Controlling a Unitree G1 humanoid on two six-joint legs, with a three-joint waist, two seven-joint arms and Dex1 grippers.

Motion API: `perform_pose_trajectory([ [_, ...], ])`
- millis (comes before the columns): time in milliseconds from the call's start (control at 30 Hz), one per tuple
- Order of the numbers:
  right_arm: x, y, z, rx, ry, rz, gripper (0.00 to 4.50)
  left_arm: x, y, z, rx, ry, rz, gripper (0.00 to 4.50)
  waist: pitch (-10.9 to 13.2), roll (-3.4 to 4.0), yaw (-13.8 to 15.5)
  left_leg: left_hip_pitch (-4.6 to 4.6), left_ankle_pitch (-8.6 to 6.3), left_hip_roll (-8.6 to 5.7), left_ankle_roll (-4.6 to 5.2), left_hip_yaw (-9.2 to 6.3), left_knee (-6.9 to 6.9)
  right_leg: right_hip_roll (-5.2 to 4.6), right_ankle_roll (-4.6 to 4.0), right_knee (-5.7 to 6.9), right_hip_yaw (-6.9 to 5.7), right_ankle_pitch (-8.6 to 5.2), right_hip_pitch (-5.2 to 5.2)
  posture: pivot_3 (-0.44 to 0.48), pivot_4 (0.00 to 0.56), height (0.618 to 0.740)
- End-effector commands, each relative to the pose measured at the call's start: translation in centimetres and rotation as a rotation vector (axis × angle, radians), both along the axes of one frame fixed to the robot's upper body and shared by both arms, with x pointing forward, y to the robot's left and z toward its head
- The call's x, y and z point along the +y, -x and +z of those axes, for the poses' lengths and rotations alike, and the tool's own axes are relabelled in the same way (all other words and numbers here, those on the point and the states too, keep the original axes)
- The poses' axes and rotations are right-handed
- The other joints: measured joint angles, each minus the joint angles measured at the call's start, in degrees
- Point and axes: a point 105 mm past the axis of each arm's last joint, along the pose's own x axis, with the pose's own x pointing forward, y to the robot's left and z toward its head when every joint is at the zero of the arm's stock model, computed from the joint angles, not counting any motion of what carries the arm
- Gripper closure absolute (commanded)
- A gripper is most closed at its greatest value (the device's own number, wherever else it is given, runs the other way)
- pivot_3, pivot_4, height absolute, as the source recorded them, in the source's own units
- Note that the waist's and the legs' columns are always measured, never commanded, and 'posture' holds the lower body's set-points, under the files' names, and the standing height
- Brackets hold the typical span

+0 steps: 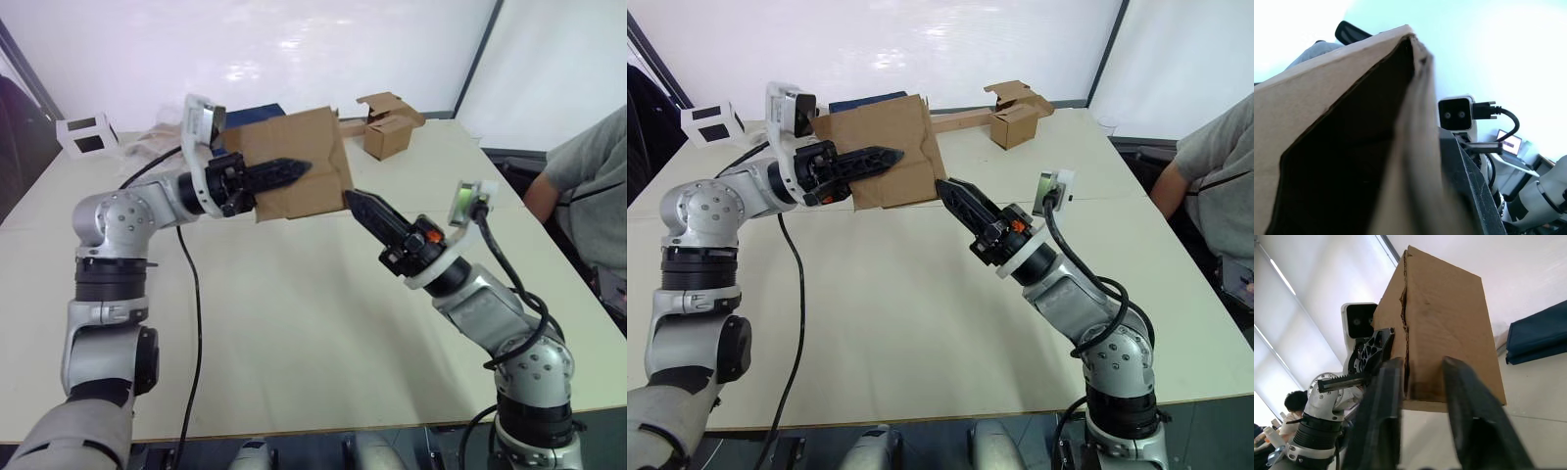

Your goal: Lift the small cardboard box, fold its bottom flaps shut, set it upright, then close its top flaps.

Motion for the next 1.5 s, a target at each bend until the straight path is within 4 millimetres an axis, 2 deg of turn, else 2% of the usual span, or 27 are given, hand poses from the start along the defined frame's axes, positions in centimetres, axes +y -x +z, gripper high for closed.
perform_pose_trajectory([
  [33, 1.1, 0.9, 0.9, -0.049, -0.002, 0.059, 4.44, 0.1, 0.2, 1.4, -0.053, 0.023, 0.006, 4.5, 0.0, 0.0, 0.0, 0.0, 0.0, 0.0, 0.0, 0.0, 0.0, 0.0, 0.0, 0.0, 0.0, 0.0, 0.0, 0.0, 0.15, 0.74],
  [267, 1.0, 1.1, 0.9, -0.055, 0.021, 0.068, 4.44, 0.2, 0.3, 1.4, -0.055, 0.029, 0.011, 4.5, 0.0, 0.0, 0.0, 0.0, 0.0, 0.0, 0.0, 0.0, 0.0, -0.01, 0.0, 0.0, 0.0, 0.0, 0.0, 0.0, 0.15, 0.74],
  [433, -1.2, -0.2, 1.2, -0.049, -0.004, -0.023, 4.44, 0.1, 0.3, 1.3, -0.061, 0.026, 0.011, 4.5, 0.0, 0.0, 0.0, 0.0, 0.0, 0.0, 0.0, 0.0, 0.0, -0.01, 0.0, 0.0, 0.0, 0.0, 0.0, 0.0, 0.15, 0.74],
  [700, -1.7, -1.7, 1.1, -0.049, 0.031, -0.077, 4.44, 0.0, 0.4, 1.4, -0.063, 0.029, 0.004, 4.5, 0.0, 0.0, 0.0, 0.0, 0.0, 0.0, 0.0, 0.0, 0.0, 0.0, 0.0, 0.0, 0.0, 0.0, 0.0, 0.0, 0.15, 0.74],
  [767, -0.8, -1.5, 1.2, -0.066, 0.053, -0.044, 4.44, 0.0, 0.4, 1.3, -0.062, 0.028, 0.003, 4.5, 0.0, 0.0, 0.0, 0.0, 0.0, 0.0, 0.0, 0.0, 0.0, 0.01, 0.0, 0.0, 0.0, 0.0, 0.0, 0.0, 0.15, 0.74],
  [900, 2.3, 0.3, 1.2, -0.125, 0.119, 0.1, 4.44, -0.1, 0.4, 1.2, -0.06, 0.028, 0.002, 4.5, 0.0, 0.0, -0.1, 0.0, 0.0, 0.0, 0.0, 0.0, 0.0, 0.01, 0.0, 0.0, 0.0, 0.0, -0.01, 0.0, 0.15, 0.74],
  [1000, 2.8, 0.5, 1.0, -0.133, 0.14, 0.112, 4.44, -0.1, 0.4, 1.1, -0.062, 0.028, 0.001, 4.5, 0.0, 0.0, 0.0, 0.0, 0.0, 0.0, 0.0, 0.0, 0.0, 0.0, 0.0, -0.01, 0.0, 0.0, 0.0, 0.0, 0.15, 0.74],
  [1067, 2.2, 0.0, 1.0, -0.129, 0.135, 0.076, 4.44, -0.1, 0.5, 1.1, -0.062, 0.029, 0.0, 4.5, 0.0, 0.0, 0.1, 0.0, 0.0, 0.0, 0.0, 0.0, 0.01, -0.01, 0.0, -0.01, 0.0, 0.0, 0.0, 0.0, 0.15, 0.74],
  [1167, -0.8, -1.0, 1.3, -0.119, 0.126, -0.029, 4.44, -0.1, 0.6, 0.9, -0.062, 0.018, -0.001, 4.5, 0.0, 0.0, 0.1, 0.0, 0.0, -0.01, 0.0, 0.0, 0.0, -0.01, 0.0, -0.01, 0.0, 0.0, 0.01, 0.0, 0.15, 0.74],
  [1267, -2.7, -1.1, 1.0, -0.113, 0.154, -0.084, 4.44, -0.2, 0.5, 0.4, -0.057, -0.031, 0.007, 4.5, 0.0, -0.01, 0.2, -0.02, 0.0, -0.01, 0.0, 0.0, 0.0, -0.02, 0.0, -0.03, -0.01, 0.0, 0.01, 0.0, 0.15, 0.74],
  [1500, -5.6, -0.9, -0.8, -0.096, 0.316, -0.181, 4.44, -2.4, -1.1, -3.3, -0.191, -0.405, 0.078, 4.5, 0.0, -0.01, 0.2, -0.01, 0.0, -0.02, 0.01, 0.02, 0.0, 0.0, 0.0, -0.04, 0.01, 0.0, 0.02, 0.0, 0.15, 0.74],
])
